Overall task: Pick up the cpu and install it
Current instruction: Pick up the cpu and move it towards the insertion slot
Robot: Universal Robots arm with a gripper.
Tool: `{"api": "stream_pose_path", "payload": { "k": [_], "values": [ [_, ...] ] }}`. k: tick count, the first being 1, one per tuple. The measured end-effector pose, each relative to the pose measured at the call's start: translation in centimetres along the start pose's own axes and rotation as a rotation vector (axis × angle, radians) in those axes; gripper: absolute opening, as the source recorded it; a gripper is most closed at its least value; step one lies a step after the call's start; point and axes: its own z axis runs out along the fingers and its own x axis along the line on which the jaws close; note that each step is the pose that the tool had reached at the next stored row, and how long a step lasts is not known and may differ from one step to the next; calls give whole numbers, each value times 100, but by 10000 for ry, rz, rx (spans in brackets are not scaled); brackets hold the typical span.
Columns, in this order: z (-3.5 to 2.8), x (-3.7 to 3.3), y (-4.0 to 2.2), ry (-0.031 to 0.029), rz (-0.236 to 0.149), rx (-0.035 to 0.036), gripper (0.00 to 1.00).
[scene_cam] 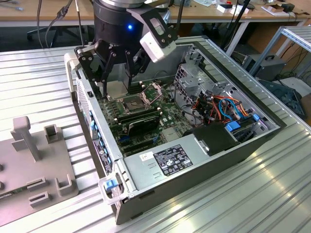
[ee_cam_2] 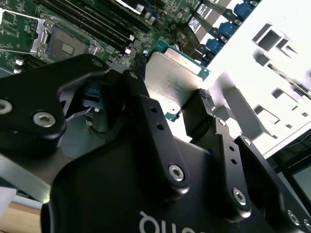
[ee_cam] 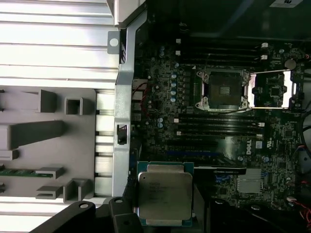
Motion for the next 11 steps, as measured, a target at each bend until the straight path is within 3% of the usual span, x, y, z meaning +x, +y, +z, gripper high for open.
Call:
{"api": "stream_pose_path", "payload": {
  "k": [4,11],
  "values": [
    [0,-38,-2,1,0,0,55],
    [0,-44,-1,1,1,0,55]
  ]
}}
